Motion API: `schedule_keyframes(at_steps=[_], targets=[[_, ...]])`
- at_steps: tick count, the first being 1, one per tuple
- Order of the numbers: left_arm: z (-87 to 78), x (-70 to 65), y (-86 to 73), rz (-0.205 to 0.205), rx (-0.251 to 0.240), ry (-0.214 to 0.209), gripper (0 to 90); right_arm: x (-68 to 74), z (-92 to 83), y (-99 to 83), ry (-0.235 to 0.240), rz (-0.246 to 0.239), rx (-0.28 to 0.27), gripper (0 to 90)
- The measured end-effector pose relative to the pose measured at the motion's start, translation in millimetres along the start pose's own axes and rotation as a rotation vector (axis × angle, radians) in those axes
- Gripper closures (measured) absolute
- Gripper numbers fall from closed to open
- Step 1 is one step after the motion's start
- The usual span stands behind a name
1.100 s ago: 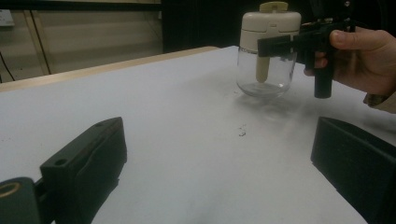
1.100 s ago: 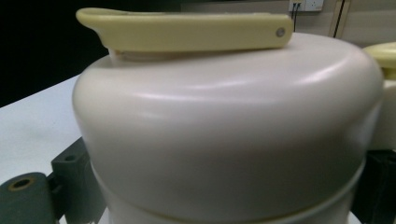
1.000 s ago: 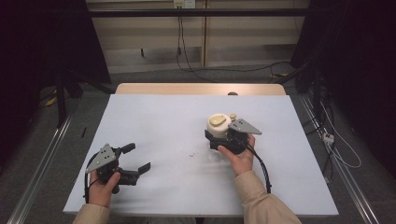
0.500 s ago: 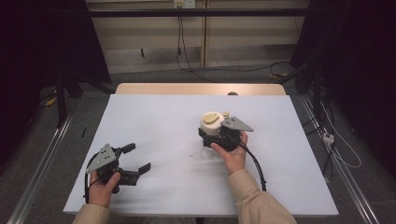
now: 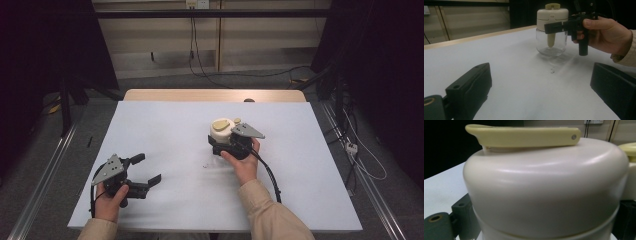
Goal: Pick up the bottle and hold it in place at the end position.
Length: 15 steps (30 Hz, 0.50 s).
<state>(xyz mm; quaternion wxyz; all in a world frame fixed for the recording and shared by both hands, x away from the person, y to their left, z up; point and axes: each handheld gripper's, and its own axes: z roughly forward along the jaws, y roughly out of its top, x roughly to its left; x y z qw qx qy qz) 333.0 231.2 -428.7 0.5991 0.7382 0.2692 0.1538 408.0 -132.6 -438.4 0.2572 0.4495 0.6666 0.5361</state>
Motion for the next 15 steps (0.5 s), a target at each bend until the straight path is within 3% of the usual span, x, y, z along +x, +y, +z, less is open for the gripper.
schedule_keyframes(at_steps=[15], targets=[[-0.4, 0.9, -0.7, -0.006, 0.001, 0.000, 3.4, 2.7, 13.9, -0.6, 0.015, -0.002, 0.012, 7.0]])
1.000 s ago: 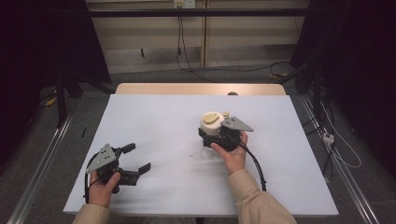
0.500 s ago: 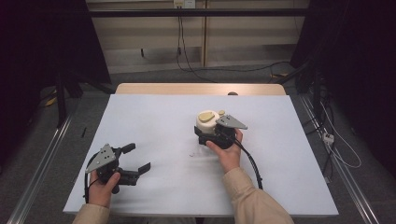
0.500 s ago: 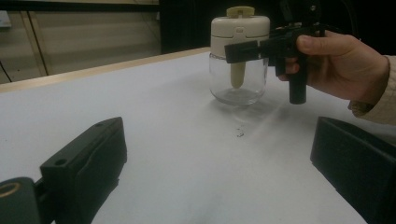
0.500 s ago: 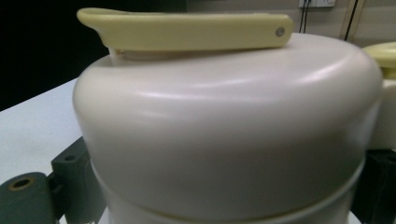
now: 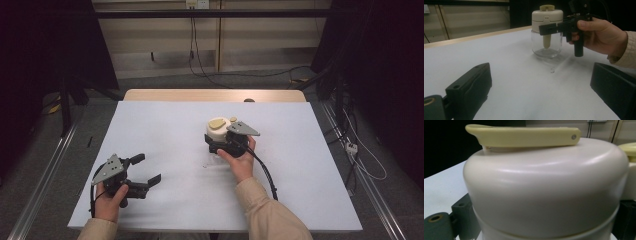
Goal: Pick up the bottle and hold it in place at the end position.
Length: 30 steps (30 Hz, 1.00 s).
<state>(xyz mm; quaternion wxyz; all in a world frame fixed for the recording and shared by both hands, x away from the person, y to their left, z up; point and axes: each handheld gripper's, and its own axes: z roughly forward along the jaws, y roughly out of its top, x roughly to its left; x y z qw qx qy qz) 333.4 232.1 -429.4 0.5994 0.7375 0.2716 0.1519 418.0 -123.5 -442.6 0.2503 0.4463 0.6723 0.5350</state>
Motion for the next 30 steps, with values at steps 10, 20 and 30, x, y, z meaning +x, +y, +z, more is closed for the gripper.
schedule_keyframes(at_steps=[10, 20, 30], targets=[[-1.2, 0.2, -0.7, -0.004, 0.000, 0.003, 3.4, 2.4, 8.3, 1.1, 0.011, 0.000, 0.004, 7.0], [-0.8, 0.5, -1.8, -0.010, 0.006, 0.007, 3.4, 2.0, 16.7, -1.0, 0.010, -0.002, 0.012, 7.0], [0.1, 1.0, -2.0, -0.006, 0.007, 0.008, 3.4, 3.5, 21.2, -2.3, 0.011, -0.018, 0.014, 7.0]])
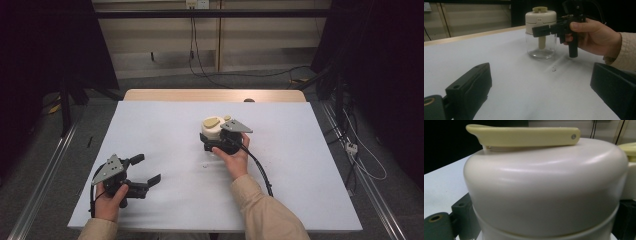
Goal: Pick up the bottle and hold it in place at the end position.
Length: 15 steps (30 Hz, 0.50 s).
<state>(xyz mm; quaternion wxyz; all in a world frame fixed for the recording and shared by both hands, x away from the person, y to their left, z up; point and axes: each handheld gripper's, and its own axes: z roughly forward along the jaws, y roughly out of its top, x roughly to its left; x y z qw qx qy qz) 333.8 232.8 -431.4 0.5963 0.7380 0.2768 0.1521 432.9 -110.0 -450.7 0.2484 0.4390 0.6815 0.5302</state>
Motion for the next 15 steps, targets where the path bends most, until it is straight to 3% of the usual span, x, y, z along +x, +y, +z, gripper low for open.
schedule_keyframes(at_steps=[15], targets=[[-0.2, -0.8, 0.0, 0.004, 0.003, 0.002, 3.4, -0.5, -4.8, -1.8, 0.008, -0.003, 0.024, 6.6]])
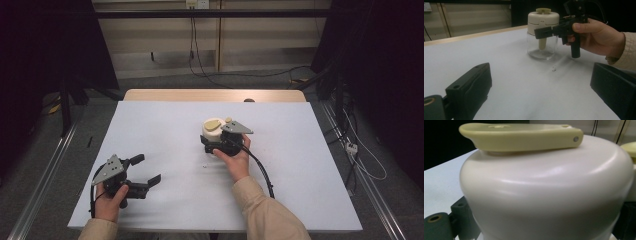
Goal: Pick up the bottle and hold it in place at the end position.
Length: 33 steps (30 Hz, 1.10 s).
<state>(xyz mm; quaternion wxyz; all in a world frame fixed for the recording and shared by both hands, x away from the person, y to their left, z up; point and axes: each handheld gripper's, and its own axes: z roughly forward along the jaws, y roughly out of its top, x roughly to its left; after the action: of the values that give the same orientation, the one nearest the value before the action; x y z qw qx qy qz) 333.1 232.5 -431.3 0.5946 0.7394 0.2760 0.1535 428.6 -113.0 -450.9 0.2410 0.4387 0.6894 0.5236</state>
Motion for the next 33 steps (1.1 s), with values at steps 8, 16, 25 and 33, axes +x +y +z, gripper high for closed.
schedule_keyframes(at_steps=[8, 16, 25, 33], targets=[[0.0, 0.4, 0.1, 0.000, -0.001, 0.000, 3.4, -0.3, -0.1, 0.1, 0.002, -0.001, 0.003, 6.6], [-0.2, 0.0, 0.2, 0.001, -0.001, 0.000, 3.4, 0.5, -1.3, -0.2, 0.003, -0.016, 0.013, 6.4], [0.2, -0.2, 0.3, 0.000, -0.001, -0.002, 3.4, -0.5, -3.2, -0.5, 0.006, -0.010, 0.029, 6.0], [0.4, -0.2, 0.5, -0.002, -0.001, -0.002, 3.4, 0.3, -6.1, 0.0, -0.002, -0.008, 0.053, 5.6]])
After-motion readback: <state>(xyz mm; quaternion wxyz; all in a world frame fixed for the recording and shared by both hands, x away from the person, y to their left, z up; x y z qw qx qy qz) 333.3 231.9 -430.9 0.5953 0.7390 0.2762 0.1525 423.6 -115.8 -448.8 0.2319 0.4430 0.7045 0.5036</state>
